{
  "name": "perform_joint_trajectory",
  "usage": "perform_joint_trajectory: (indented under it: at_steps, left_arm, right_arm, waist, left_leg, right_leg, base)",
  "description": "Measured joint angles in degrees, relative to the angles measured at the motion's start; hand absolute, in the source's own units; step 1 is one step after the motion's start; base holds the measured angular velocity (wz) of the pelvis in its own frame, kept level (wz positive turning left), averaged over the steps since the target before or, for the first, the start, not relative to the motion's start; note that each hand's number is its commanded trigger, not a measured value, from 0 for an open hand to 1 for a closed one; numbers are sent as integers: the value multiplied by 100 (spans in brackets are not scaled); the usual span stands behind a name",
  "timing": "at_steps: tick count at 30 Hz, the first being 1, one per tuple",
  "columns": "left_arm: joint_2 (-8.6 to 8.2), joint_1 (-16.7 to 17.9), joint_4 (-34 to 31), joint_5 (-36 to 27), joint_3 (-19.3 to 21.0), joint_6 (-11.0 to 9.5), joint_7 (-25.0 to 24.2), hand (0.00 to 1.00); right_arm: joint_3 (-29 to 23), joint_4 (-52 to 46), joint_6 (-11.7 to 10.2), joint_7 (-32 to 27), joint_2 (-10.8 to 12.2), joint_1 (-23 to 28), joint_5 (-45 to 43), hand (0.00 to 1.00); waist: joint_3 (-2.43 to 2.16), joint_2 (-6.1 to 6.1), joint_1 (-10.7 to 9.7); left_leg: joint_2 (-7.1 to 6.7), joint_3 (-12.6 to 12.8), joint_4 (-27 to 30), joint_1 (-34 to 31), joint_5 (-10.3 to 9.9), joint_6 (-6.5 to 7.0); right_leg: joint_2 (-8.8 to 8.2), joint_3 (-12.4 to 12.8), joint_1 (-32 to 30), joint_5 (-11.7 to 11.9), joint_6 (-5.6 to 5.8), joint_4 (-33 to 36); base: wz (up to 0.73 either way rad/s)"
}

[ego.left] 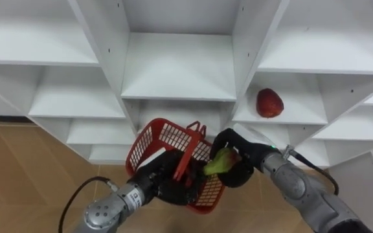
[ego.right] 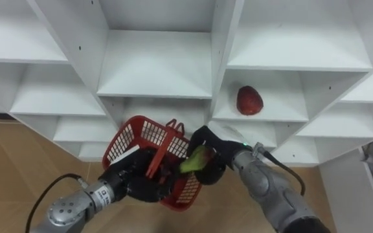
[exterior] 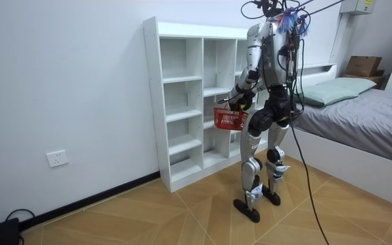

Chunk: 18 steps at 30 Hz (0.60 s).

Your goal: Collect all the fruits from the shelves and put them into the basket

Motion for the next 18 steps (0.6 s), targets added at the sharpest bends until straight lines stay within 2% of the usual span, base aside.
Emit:
perform_joint_trajectory:
  at_steps: [5, 18]
  left_arm:
    - [59, -58, 2, 13, -222, 0, -35, 100]
    - [82, -180, 1, 14, -363, 0, -129, 100]
  right_arm:
    - [15, 499, -14, 1, 174, -145, -7, 100]
    - [26, 662, -23, -185, 249, -155, -61, 100]
  waist:
    - [5, 7, -59]
    - [46, 71, -50]
  left_leg:
    - [0, -27, -2, 14, 1, 0]
    - [-1, -42, -7, -23, 1, -1]
  right_leg:
    - [-2, -38, 45, 0, 0, -36]
    - [-8, -76, 34, 1, -1, -77]
  base:
    - [2]
    - [0]
